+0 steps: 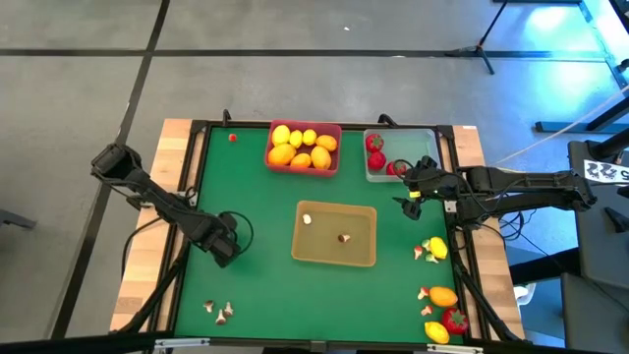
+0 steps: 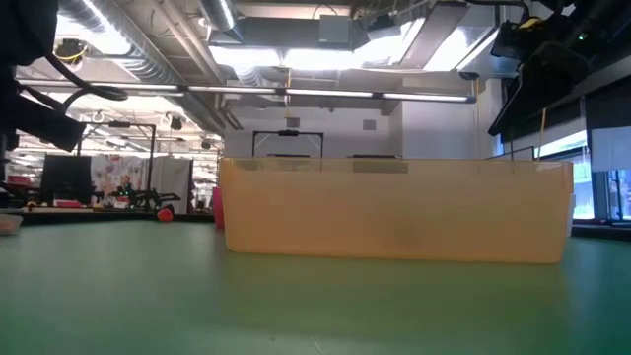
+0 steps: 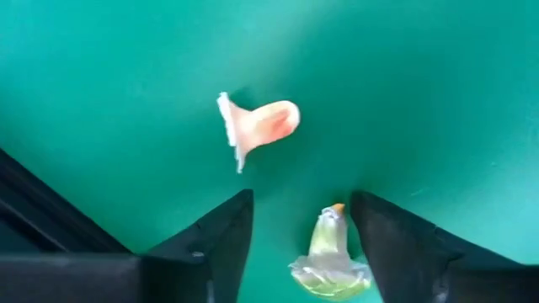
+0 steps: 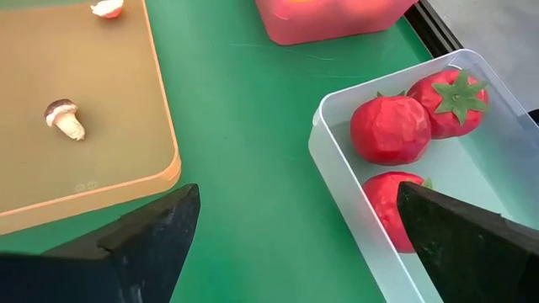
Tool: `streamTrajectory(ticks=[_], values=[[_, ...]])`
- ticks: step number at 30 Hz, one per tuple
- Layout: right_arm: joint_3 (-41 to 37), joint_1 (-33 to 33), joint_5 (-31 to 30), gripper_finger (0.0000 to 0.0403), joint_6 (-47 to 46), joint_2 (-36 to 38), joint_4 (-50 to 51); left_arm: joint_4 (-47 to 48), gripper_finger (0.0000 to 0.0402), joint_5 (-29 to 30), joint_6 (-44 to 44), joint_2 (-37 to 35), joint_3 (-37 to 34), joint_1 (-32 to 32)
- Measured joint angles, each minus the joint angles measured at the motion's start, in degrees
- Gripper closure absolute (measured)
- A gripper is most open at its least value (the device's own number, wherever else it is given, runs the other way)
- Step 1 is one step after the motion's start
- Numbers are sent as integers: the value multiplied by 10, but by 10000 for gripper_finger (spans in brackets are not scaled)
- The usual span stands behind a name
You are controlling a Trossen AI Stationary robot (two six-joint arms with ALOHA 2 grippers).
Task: Sort produce into baskets
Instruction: Put the green mushroom into the orange bin
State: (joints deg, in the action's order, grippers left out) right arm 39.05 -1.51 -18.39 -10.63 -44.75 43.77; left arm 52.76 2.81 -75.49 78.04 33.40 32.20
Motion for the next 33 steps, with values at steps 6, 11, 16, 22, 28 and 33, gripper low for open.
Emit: streamTrajectory(ticks=[6,11,16,22,28,33], values=[[0,0,0,4,0,0,0,-15,286,-19,16,-1,-1,-1],[0,0,0,4,0,0,0,-36,351,-19,35,-9,-2,-1],[0,0,0,4,8,0,0,-48,395,-15,69,-24,3,-3],[0,0,0,4,7,0,-2,-80,396,18,122,-57,50,-31],[0,0,0,4,19,0,-27,-182,395,62,225,-75,90,-81],[0,0,0,4,33,0,-62,-254,395,102,308,-75,93,-126]])
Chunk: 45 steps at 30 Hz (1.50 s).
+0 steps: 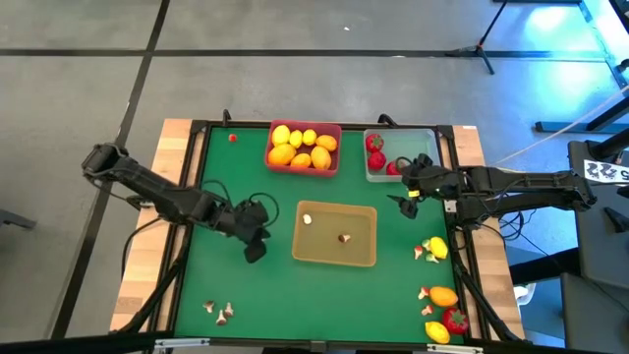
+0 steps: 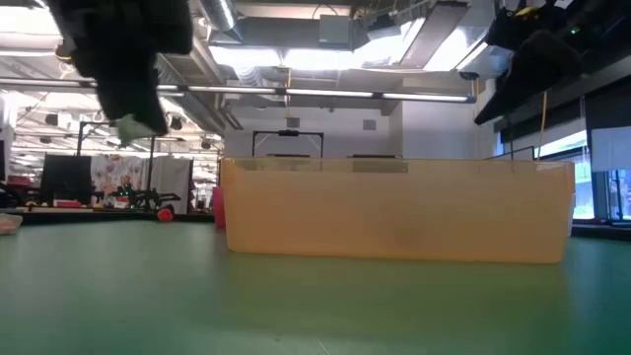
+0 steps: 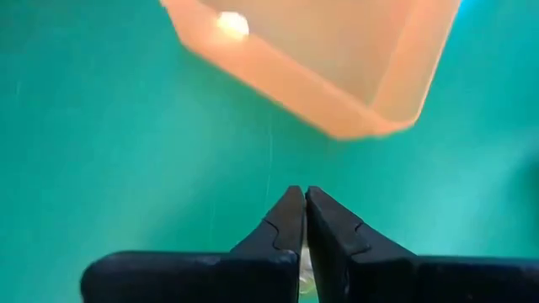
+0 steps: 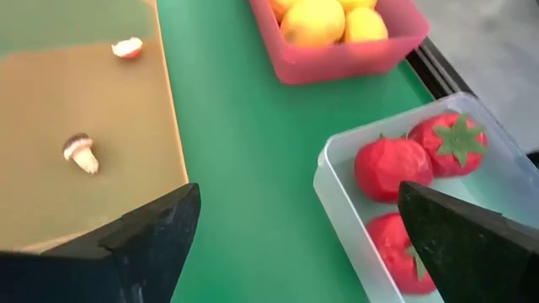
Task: Sort produce into baskets
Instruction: Put the green mushroom into the orange bin, then put the light brown mushroom into the orange bin
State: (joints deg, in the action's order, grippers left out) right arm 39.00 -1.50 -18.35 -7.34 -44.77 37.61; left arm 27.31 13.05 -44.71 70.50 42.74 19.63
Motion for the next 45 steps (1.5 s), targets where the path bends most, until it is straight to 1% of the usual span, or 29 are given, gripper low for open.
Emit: streamTrajectory(ticks=[3,8,11,15,17,18,20,22,24,27,29,31,33,37,40,45], values=[[0,0,0,4,3,0,-8,-40,394,-5,38,0,0,-24],[0,0,0,4,3,0,-7,-176,394,-5,151,24,0,-76],[0,0,0,4,3,0,-19,-282,394,-11,204,63,0,-103],[0,0,0,4,2,0,-16,-414,394,-13,259,131,0,-116],[0,0,0,4,3,0,-17,-450,392,-15,269,158,7,-127],[0,0,0,4,3,0,-16,-453,386,-14,266,170,15,-133],[0,0,0,4,3,0,-16,-452,364,-11,256,189,28,-144],[0,0,-5,4,3,0,-26,-456,329,-12,256,204,37,-149],[0,0,-7,4,11,-4,-58,-460,287,-17,256,213,44,-153],[0,0,-5,4,18,-5,-73,-441,223,-21,269,210,51,-155],[0,0,-5,4,22,-5,-87,-409,186,-28,276,195,52,-154],[0,0,-5,4,30,-7,-88,-364,159,-36,276,177,60,-153],[0,0,-3,4,30,-7,-87,-300,144,-38,262,151,63,-152],[0,0,25,4,29,-7,-79,-177,136,-37,220,93,67,-147],[0,0,62,4,19,-7,-48,-69,141,-39,193,49,67,-142],[0,0,75,4,23,-9,-73,116,149,-37,113,-4,67,-137]])
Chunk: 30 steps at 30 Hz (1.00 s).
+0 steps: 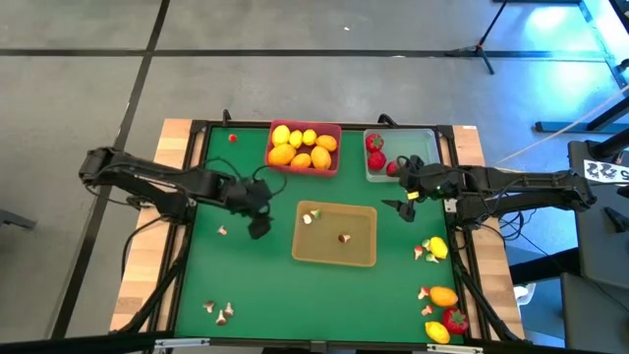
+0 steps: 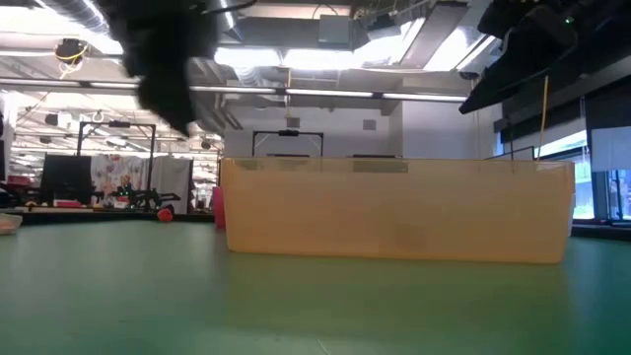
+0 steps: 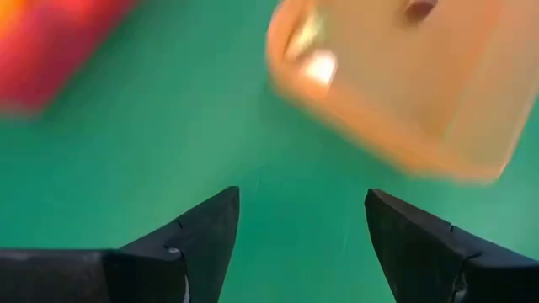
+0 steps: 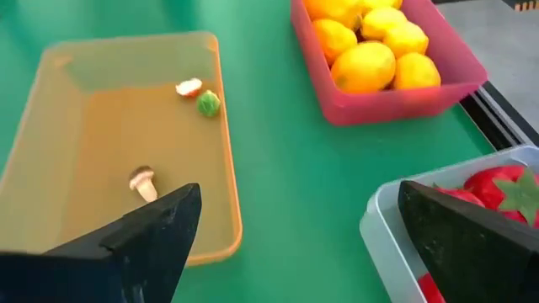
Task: Sort produce into baskets
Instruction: Put the light brown mushroom into the orange bin
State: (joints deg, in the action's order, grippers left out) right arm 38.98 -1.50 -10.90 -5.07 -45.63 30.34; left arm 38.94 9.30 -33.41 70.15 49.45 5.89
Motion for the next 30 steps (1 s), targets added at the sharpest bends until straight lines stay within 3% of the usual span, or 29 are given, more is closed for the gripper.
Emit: streamTrajectory(ticks=[5,14,23,30], values=[[0,0,2,4,-7,0,14,128,155,1,-43,-8,-5,14],[0,0,20,4,-15,0,28,197,171,-65,-105,-7,-68,20],[0,0,30,4,9,0,27,197,196,-98,-122,6,-122,18],[0,0,30,4,-7,0,37,205,210,-129,-201,6,-126,21]])
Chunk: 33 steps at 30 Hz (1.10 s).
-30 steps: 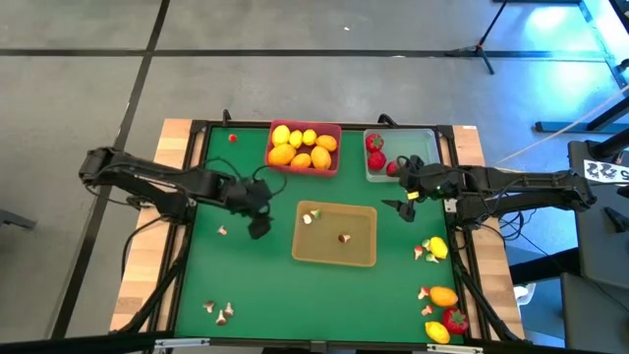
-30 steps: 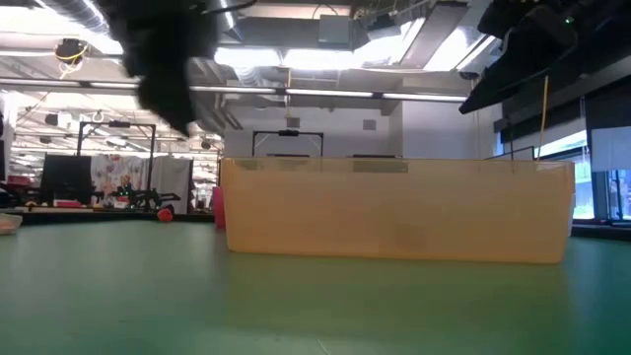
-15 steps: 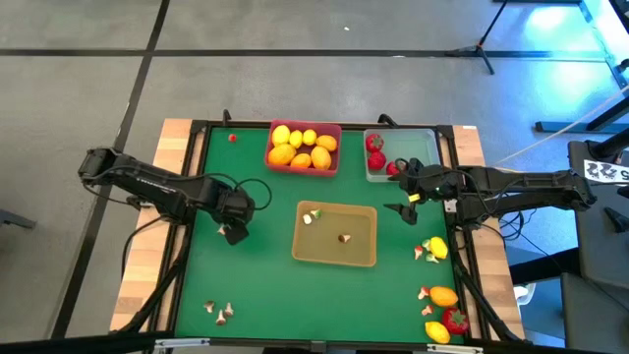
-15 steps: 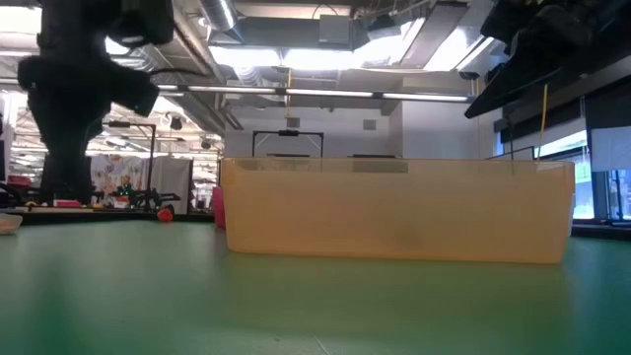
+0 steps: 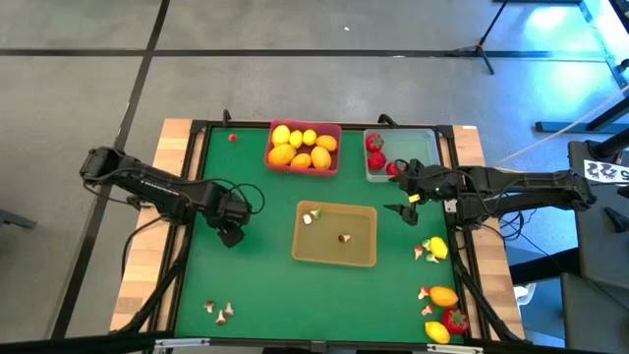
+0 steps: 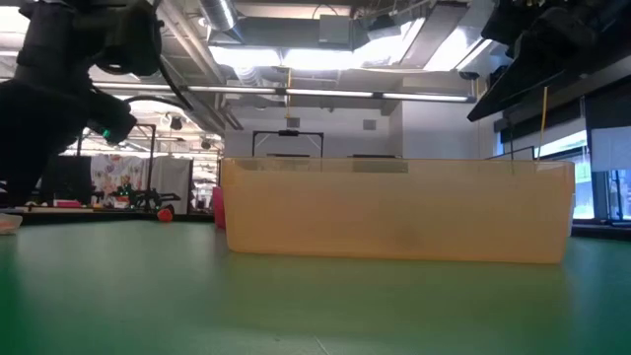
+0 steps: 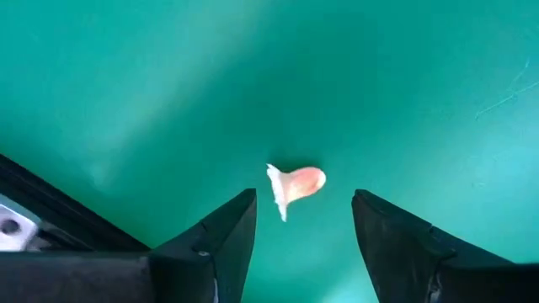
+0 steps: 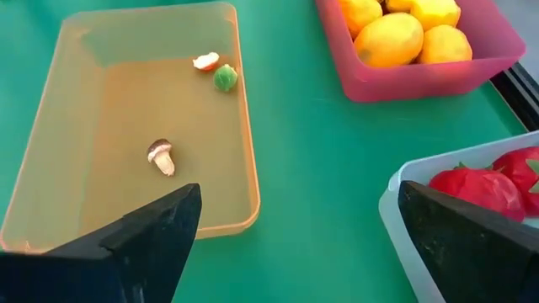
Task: Sort produce into baskets
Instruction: Put the light brown mushroom into the orange bin
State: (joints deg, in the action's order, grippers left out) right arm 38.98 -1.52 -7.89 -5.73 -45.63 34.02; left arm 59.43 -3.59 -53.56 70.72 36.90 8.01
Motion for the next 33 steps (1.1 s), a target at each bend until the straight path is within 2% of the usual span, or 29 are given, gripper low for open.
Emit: streamTrajectory(ticks=[6,12,17,23,28,33], values=[[1,0,5,4,0,-7,-39,-5,218,-10,-7,0,-28,-2],[0,0,-7,4,2,-12,-36,-87,243,-30,-12,0,-75,0],[1,0,-32,4,31,-16,-80,-89,307,-31,14,0,-78,-1],[1,0,-28,4,30,-24,-85,-98,388,-21,50,-3,-77,3],[1,0,-28,4,17,-26,-70,-118,388,-13,58,-3,-53,-5],[1,0,-30,4,17,-26,-75,-205,390,0,95,-2,-18,-14]])
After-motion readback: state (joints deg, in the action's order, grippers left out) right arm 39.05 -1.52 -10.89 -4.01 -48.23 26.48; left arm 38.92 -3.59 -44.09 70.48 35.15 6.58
